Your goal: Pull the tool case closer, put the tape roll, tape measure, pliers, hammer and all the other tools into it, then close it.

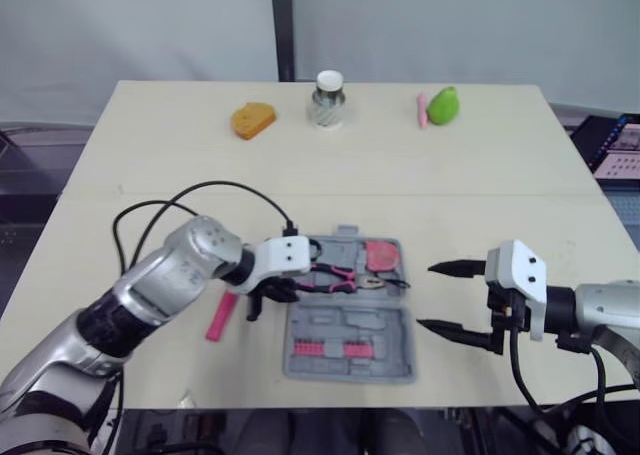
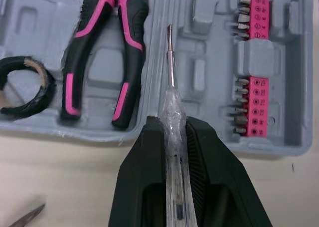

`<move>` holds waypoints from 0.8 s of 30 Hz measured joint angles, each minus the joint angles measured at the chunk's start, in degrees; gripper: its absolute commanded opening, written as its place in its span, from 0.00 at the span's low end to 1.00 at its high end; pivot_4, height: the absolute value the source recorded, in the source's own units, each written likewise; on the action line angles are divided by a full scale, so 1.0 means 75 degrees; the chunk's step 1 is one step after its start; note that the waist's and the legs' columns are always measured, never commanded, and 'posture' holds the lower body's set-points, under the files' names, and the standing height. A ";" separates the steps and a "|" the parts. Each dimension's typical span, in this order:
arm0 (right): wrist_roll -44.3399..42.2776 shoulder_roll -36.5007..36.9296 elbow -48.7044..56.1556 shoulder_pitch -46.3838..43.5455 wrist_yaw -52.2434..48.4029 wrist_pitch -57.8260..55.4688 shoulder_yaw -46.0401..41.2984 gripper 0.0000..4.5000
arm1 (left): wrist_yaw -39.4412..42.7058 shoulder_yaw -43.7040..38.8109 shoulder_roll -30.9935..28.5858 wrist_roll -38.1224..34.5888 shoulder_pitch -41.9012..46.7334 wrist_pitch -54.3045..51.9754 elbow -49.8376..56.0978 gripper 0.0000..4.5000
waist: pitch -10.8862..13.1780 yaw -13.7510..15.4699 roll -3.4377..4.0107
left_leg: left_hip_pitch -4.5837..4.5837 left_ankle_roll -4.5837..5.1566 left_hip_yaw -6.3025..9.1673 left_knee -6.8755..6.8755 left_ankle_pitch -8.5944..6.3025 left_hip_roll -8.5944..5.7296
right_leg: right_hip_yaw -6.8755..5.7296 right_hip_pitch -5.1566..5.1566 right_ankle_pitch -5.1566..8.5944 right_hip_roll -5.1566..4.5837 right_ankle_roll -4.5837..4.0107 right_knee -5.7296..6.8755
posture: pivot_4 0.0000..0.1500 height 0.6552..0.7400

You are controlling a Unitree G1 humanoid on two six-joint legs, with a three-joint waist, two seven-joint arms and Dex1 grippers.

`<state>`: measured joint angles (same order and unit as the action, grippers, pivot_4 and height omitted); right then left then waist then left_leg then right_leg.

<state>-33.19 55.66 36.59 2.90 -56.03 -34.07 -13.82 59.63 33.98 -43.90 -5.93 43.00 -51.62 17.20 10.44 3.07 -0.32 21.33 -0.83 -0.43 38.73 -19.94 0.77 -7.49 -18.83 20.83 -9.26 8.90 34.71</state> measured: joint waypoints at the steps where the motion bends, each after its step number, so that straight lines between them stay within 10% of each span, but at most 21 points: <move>1: -0.0004 -0.0012 0.0030 0.0042 0.0038 -0.0017 -0.0008 1.00 | -0.0012 0.0081 0.0089 0.0067 0.0085 -0.0044 -0.0013 0.02 | 0.0000 0.0003 0.0000 | 0.0000 0.0000 0.0000 0.0002 0.0000 -0.0001 | 0.0000 0.0000 0.0000 0.0000 0.0000 0.0001 | 1.00 1.00; 24: -0.0121 -0.0110 0.0327 0.0445 0.0466 -0.0199 -0.0119 1.00 | -0.0672 0.1096 0.1750 0.0726 0.0485 -0.0935 -0.0213 0.02 | 0.0000 0.0011 -0.0001 | 0.0010 0.0003 0.0010 0.0026 0.0000 -0.0002 | -0.0006 0.0001 0.0000 -0.0002 0.0000 0.0013 | 1.00 1.00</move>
<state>-34.09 54.83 39.04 6.23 -52.54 -35.56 -14.71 54.59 42.20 -30.78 -0.48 46.64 -58.63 15.60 10.44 3.15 -0.33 21.40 -0.81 -0.36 38.93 -19.95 0.76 -7.53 -18.82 20.83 -9.28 8.90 34.81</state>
